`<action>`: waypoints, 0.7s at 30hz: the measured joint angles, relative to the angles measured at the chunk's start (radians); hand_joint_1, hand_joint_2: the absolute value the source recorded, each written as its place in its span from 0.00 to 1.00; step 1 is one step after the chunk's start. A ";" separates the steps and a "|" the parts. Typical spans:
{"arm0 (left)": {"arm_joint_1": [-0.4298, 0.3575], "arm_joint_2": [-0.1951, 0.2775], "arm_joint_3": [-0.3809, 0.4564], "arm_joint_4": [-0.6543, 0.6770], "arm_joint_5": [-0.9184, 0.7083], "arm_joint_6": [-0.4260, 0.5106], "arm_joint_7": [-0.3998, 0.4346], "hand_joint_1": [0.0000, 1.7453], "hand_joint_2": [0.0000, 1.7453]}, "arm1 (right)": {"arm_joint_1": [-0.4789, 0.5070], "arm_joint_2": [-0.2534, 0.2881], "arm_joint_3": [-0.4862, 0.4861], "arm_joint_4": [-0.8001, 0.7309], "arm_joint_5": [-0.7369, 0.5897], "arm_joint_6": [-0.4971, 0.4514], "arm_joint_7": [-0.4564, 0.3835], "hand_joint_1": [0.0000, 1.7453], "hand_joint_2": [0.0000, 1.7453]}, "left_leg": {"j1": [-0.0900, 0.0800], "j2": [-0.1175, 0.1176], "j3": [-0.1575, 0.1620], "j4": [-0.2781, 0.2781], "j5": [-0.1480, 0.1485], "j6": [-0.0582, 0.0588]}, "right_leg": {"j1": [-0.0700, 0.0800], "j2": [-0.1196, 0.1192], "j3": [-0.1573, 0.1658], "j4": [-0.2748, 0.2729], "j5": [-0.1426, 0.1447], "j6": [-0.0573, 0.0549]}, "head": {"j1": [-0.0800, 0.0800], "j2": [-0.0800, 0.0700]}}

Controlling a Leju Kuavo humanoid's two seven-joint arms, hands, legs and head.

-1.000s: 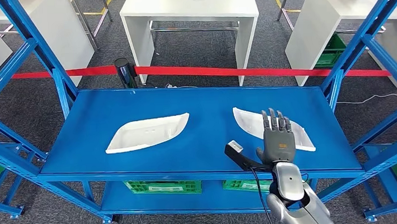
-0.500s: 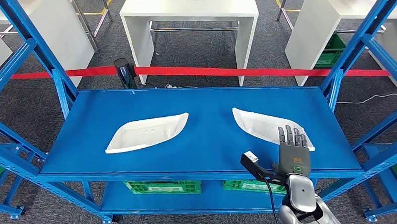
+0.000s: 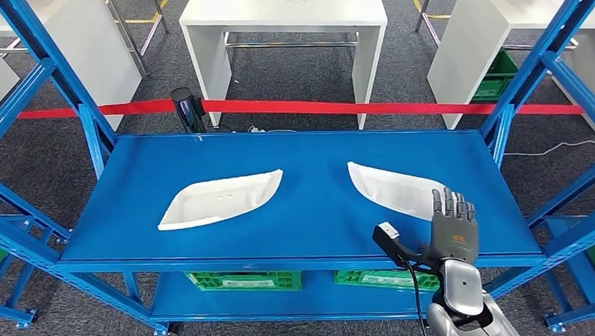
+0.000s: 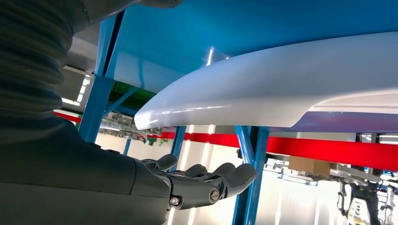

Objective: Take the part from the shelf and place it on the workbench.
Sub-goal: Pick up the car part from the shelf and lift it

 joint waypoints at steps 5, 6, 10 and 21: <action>-0.001 0.000 0.000 0.000 -0.009 0.000 0.000 0.00 0.00 | -0.038 0.001 -0.015 0.061 -0.002 -0.038 -0.020 0.00 1.00 | 0.000 0.000 0.000 0.000 0.000 0.000 | 0.000 0.000 0.000 0.000 0.000 0.000 | 0.000 0.000; -0.002 0.000 0.000 0.000 -0.012 0.000 0.000 0.00 0.00 | -0.053 0.001 -0.018 0.083 -0.005 -0.050 -0.028 0.00 0.75 | 0.000 0.000 0.000 0.000 0.000 0.000 | 0.000 0.000 0.000 0.000 0.000 0.000 | 0.000 0.000; -0.002 0.000 0.000 0.000 -0.022 0.000 0.000 0.00 0.00 | -0.119 0.001 -0.042 0.194 -0.019 -0.104 -0.062 0.00 0.00 | 0.000 0.000 0.000 0.000 0.000 0.000 | 0.000 0.000 0.000 0.000 0.000 0.000 | 0.000 0.000; -0.003 -0.001 0.000 0.000 -0.037 0.000 0.000 0.00 0.00 | -0.284 0.004 -0.057 0.484 -0.055 -0.193 -0.126 1.00 0.00 | 0.000 -0.001 0.001 -0.001 0.000 0.000 | 0.000 0.000 0.001 0.000 0.000 0.000 | 0.000 0.000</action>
